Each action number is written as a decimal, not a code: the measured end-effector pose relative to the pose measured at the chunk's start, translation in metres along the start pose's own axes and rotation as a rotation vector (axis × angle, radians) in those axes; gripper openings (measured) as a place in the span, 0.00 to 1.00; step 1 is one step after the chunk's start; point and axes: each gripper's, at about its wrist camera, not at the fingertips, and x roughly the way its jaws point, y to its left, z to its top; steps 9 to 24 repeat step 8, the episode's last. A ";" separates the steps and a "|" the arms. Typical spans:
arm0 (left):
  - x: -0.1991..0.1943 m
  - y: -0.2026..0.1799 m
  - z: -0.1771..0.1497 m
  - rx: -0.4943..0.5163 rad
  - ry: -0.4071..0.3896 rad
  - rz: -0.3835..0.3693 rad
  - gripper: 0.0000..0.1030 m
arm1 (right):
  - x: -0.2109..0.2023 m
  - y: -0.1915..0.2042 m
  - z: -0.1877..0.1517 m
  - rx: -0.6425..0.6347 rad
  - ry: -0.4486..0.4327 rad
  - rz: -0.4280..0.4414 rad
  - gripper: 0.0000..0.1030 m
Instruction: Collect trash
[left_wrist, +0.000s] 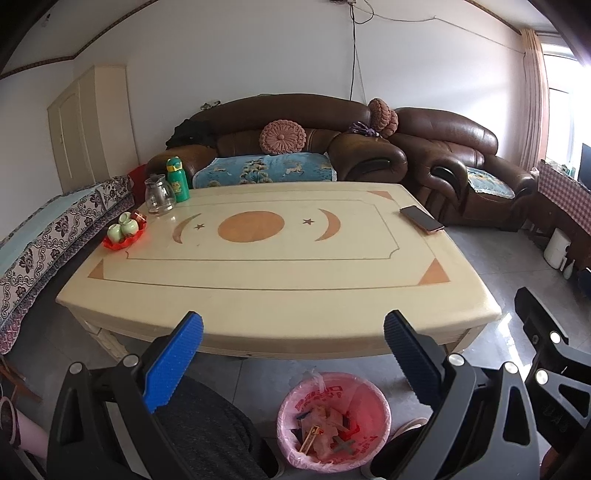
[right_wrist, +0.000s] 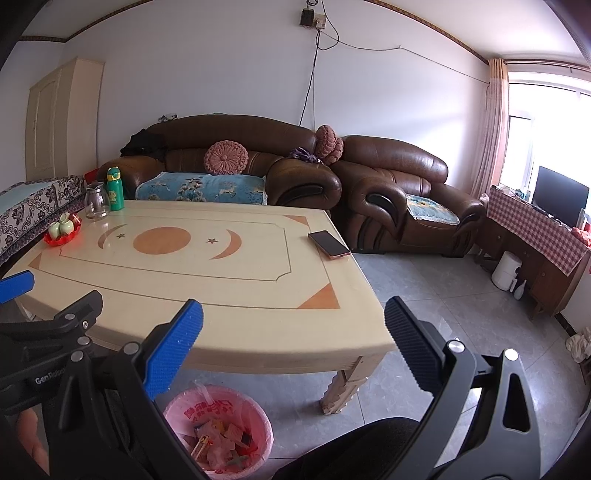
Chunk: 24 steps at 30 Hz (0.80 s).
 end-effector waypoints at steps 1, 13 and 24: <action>0.001 0.000 0.000 0.002 0.007 -0.004 0.93 | 0.000 0.000 0.000 0.001 -0.001 -0.001 0.93; 0.005 0.001 0.002 0.002 0.023 0.003 0.93 | 0.001 0.000 0.000 0.000 -0.001 -0.001 0.93; 0.005 0.001 0.002 0.002 0.023 0.003 0.93 | 0.001 0.000 0.000 0.000 -0.001 -0.001 0.93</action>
